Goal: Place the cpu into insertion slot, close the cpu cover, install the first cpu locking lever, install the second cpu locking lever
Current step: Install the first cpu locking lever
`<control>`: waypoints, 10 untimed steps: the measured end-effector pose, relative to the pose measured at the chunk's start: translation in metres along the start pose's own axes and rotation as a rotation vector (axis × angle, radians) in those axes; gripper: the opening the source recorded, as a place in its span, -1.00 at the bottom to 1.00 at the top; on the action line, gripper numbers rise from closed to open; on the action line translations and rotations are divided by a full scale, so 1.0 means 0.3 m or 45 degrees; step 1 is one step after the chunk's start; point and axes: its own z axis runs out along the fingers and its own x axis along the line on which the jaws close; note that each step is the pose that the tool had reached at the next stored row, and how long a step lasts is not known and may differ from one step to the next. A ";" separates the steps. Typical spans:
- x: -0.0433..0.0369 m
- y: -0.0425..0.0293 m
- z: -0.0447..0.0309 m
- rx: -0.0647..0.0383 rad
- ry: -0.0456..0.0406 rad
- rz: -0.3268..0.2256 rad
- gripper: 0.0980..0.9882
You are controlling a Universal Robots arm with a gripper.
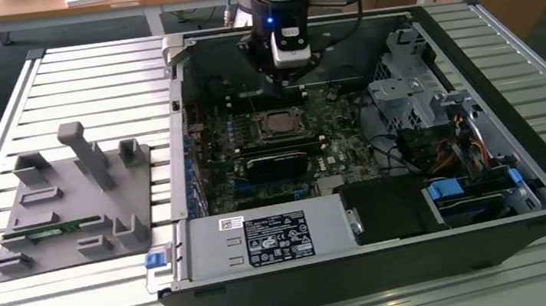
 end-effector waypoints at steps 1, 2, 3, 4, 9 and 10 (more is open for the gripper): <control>0.000 0.000 0.000 0.000 0.001 -0.023 -0.98; 0.000 0.000 0.000 0.001 0.001 -0.046 -0.98; 0.000 0.000 0.000 0.001 0.002 -0.069 -0.98; 0.000 0.000 0.001 0.002 0.002 -0.092 -0.98; 0.000 0.000 0.001 0.004 0.005 -0.208 -0.98; 0.000 0.000 0.002 0.004 0.006 -0.231 -0.98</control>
